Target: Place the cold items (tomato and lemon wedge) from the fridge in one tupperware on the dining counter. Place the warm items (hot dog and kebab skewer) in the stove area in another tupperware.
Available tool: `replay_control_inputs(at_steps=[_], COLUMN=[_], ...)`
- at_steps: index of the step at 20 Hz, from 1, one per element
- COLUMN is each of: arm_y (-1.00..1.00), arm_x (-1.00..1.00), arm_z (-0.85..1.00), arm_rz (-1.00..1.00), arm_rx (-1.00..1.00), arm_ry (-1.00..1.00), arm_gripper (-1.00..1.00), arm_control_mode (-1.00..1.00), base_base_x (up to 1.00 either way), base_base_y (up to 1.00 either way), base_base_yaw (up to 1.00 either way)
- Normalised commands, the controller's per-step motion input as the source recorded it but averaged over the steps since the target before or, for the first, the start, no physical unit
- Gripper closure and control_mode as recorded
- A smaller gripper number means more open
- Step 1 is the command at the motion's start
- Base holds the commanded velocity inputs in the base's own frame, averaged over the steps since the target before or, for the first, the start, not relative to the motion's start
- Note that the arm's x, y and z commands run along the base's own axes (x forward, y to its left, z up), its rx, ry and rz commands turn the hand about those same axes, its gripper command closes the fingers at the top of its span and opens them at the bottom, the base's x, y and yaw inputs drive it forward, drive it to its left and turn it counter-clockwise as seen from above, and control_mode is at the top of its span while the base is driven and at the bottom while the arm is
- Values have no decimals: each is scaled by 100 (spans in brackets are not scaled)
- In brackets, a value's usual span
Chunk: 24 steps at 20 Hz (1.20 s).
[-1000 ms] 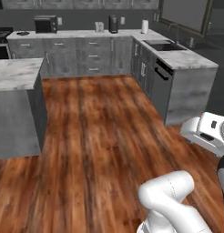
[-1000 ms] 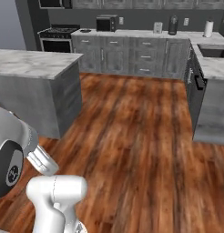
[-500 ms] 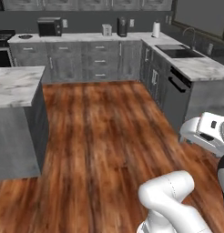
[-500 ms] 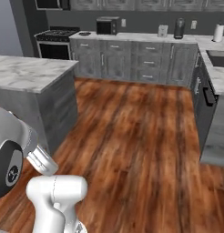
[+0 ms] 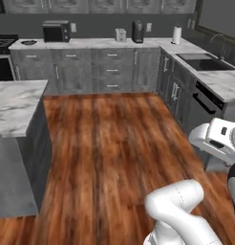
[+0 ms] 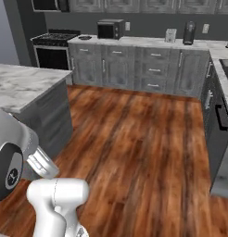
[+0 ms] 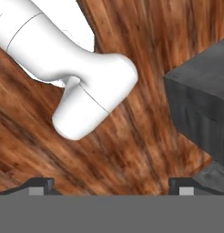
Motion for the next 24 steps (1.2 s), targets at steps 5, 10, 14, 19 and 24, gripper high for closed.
replay_control_inputs(at_steps=[5, 10, 14, 19, 24], arm_y=[0, 0, 0, 0, 0], arm_x=[0, 0, 0, 0, 0], arm_z=[0, 0, 0, 0, 0], arm_rz=[0, 0, 0, 0, 0], arm_rx=[0, 0, 0, 0, 0], arm_ry=[0, 0, 0, 0, 0], arm_gripper=[-100, -100, -100, -100, -100], arm_control_mode=[100, 100, 100, 100, 100], base_base_x=[100, 100, 100, 100, 100], base_base_y=[-40, -32, -21, -19, -21], base_base_yaw=[7, 6, 9, 12, 13])
